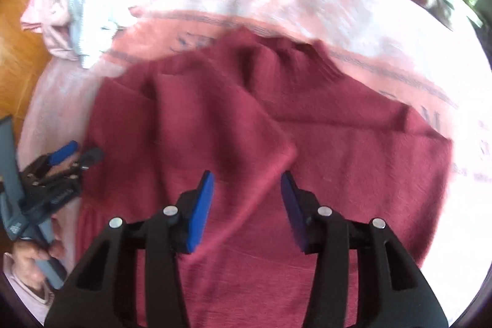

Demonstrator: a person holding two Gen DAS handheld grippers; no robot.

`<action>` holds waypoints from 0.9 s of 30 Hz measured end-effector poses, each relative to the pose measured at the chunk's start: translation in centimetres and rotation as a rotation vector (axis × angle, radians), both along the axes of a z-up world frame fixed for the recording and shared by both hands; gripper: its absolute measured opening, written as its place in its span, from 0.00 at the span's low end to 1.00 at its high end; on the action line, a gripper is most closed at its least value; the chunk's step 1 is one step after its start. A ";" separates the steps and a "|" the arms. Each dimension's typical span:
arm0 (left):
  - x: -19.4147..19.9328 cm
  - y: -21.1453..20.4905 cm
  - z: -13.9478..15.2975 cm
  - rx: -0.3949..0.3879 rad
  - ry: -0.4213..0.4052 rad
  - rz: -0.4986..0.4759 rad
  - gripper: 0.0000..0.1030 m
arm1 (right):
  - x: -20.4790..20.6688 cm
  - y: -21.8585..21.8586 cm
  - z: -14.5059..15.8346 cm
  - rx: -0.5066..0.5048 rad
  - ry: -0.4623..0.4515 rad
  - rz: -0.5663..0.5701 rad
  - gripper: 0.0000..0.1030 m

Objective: Fold small clothes

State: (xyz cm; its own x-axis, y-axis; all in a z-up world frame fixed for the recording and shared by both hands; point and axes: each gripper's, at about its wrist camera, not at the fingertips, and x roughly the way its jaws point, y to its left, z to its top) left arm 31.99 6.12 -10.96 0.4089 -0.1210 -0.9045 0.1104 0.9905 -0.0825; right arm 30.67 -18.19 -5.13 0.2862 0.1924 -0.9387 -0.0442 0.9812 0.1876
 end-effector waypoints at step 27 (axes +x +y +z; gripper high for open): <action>-1.0 -1.9 -1.0 0.120 0.002 0.067 0.81 | -8.6 -15.7 -2.5 0.051 0.080 -0.170 0.37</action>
